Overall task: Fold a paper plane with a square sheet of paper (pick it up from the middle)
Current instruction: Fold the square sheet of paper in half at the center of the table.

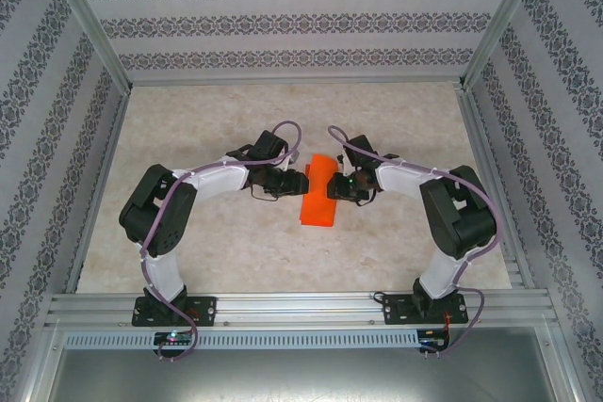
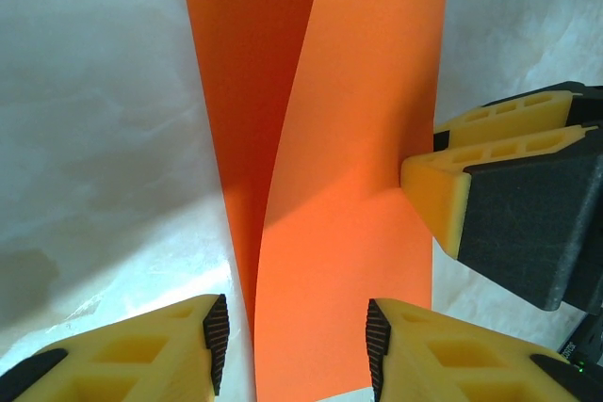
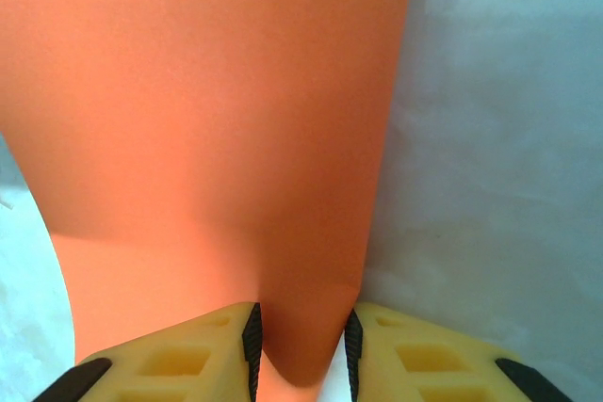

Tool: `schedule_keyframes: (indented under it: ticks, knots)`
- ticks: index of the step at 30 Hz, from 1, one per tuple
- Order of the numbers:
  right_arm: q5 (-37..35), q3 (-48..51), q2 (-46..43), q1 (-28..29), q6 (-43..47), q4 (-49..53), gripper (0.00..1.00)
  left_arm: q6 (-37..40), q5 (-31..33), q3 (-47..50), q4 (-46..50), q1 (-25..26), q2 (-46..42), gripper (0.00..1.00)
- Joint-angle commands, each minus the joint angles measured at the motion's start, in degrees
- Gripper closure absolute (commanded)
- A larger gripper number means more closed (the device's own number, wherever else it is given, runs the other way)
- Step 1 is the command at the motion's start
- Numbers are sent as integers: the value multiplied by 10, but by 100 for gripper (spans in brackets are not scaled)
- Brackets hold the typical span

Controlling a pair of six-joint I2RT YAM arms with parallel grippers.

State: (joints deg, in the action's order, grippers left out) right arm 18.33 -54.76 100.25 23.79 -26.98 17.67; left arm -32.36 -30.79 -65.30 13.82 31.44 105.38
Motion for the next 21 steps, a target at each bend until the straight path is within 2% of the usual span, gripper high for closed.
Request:
schedule_keyframes:
  ticks: [1, 21]
  knots:
    - [-21, -17, 13, 8, 1, 19, 68, 13, 10, -16, 18, -2, -7, 54]
    - [-72, -59, 32, 35, 57, 88, 68, 11, 18, -15, 16, -14, -11, 56]
